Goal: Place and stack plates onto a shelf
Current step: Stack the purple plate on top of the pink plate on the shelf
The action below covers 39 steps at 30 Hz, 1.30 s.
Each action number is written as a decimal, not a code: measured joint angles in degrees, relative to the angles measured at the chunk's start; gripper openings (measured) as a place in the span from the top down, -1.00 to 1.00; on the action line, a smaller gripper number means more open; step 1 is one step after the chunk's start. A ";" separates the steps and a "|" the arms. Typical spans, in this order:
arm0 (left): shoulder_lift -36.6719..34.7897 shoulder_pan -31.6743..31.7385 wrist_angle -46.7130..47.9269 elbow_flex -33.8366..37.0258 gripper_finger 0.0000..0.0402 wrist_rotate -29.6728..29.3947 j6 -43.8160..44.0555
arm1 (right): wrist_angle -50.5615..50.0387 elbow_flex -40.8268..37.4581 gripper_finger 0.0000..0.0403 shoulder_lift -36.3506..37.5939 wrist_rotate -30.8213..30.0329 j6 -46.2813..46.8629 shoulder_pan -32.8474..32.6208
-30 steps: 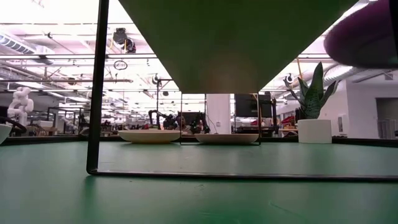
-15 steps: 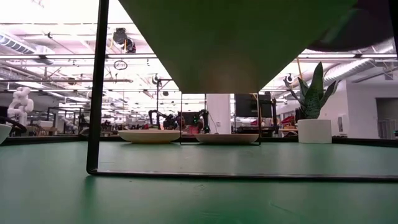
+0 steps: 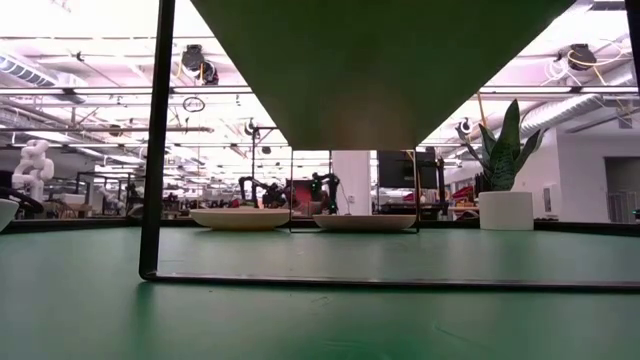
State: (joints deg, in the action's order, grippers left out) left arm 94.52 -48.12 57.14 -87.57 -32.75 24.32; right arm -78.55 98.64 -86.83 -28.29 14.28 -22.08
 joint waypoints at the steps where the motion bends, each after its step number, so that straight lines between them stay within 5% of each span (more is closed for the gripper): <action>1: 0.00 0.00 0.00 0.00 0.10 -0.22 0.02 | 1.47 0.23 1.00 -0.02 0.29 -2.46 1.58; 13: 0.00 0.02 -0.22 0.00 0.10 -0.35 0.41 | 13.06 0.40 1.00 -3.07 9.87 -18.93 16.23; 23: -0.02 0.02 -0.20 0.00 0.10 -0.40 0.49 | 13.57 0.40 0.99 -9.65 13.64 -21.66 17.13; 39: -0.02 -0.02 0.02 0.00 0.10 -0.40 1.63 | 15.45 0.40 0.98 -10.18 13.66 -20.84 14.83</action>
State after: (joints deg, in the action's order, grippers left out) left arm 94.50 -48.14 57.17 -87.57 -33.15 25.96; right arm -63.09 99.04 -97.01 -14.63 -6.55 -7.25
